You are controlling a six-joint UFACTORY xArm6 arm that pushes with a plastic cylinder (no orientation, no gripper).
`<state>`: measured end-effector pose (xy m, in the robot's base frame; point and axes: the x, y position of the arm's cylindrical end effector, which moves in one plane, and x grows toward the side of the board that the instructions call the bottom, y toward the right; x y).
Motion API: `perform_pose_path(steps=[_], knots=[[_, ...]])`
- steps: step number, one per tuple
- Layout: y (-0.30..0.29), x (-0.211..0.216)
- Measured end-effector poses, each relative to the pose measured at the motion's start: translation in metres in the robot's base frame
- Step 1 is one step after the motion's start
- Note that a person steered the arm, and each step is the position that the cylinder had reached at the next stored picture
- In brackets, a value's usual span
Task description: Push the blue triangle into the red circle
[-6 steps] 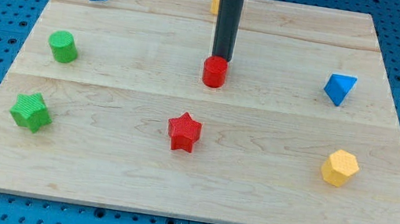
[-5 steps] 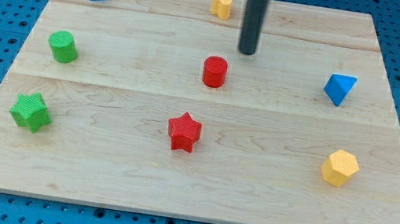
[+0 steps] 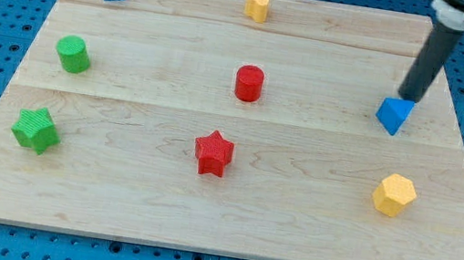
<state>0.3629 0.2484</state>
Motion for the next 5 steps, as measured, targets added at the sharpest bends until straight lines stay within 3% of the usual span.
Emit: perform_pose_path(steps=[1, 2, 5], knots=[[0.027, 0.023], [0.003, 0.044], [-0.199, 0.044]])
